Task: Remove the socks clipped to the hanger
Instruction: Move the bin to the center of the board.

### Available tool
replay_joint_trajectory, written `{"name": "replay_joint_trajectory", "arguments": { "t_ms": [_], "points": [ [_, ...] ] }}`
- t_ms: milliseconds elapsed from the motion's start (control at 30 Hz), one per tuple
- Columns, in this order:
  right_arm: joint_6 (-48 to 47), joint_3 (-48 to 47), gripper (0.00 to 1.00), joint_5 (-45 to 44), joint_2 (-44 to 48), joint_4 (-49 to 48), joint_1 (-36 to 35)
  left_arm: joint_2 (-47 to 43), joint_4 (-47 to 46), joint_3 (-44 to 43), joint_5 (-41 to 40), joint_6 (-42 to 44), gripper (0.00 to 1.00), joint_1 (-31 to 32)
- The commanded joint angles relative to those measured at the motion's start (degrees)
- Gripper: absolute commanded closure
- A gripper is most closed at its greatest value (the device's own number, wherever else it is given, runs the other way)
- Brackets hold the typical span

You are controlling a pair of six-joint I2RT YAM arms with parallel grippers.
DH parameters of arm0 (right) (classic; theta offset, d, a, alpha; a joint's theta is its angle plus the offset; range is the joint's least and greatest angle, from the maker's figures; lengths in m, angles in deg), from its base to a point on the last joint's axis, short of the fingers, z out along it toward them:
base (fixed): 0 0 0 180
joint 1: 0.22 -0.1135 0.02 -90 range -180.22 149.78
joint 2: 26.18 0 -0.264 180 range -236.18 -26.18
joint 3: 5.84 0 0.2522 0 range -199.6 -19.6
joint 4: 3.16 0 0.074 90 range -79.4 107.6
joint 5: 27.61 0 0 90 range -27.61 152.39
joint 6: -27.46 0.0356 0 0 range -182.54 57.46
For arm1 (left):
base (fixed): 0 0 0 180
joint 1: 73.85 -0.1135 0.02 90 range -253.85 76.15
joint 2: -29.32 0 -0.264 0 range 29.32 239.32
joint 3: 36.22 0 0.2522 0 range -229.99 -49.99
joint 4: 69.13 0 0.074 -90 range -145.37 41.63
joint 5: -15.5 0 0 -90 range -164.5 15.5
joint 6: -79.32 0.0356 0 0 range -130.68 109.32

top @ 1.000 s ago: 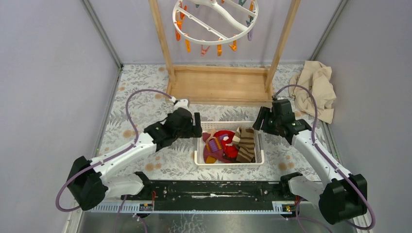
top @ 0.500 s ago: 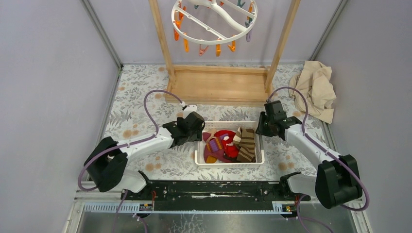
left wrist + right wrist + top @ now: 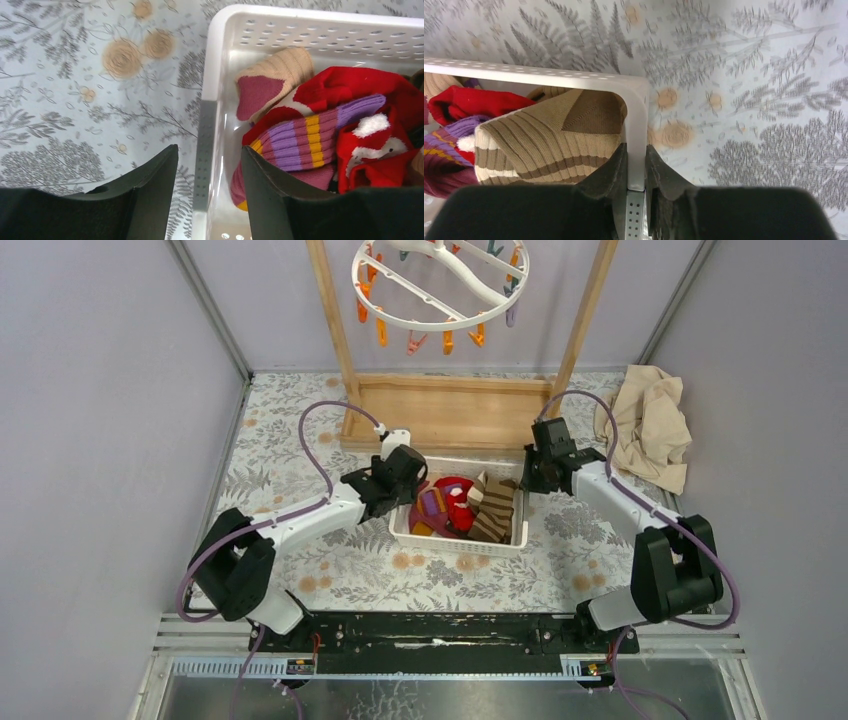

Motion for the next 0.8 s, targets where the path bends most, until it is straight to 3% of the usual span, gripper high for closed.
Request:
{"name": "replay_joint_trajectory", "arguments": {
  "t_ms": [0,500,533,667,733,767],
  "points": [
    [-0.9,-7.7,0.85,0.1,-3.7,-2.5,0.0,-0.1,-2.4,-1.4,-1.2,2.7,0.44,-3.2],
    [-5.8,-9.7,0.81,7.6,-12.5,-10.1,-0.1,-2.1,-7.8,3.8,2.4,5.0,0.44,-9.6],
    [-5.9,-9.7,0.77,7.2,-12.3,-9.8,-0.1,-2.4,-7.5,3.8,2.4,5.0,0.43,-9.7],
    [-6.0,-8.7,0.41,4.5,-8.4,-7.7,0.0,-5.1,-5.7,3.5,2.7,4.9,0.36,-10.2],
    [-6.1,-7.7,0.05,3.2,-4.9,-6.9,-0.1,-7.4,-4.0,3.1,2.2,4.8,0.27,-10.2],
    [-6.0,-7.3,0.01,2.9,-2.9,-6.6,-0.1,-8.6,-3.2,2.8,2.1,4.8,0.26,-10.2]
  ]
}}
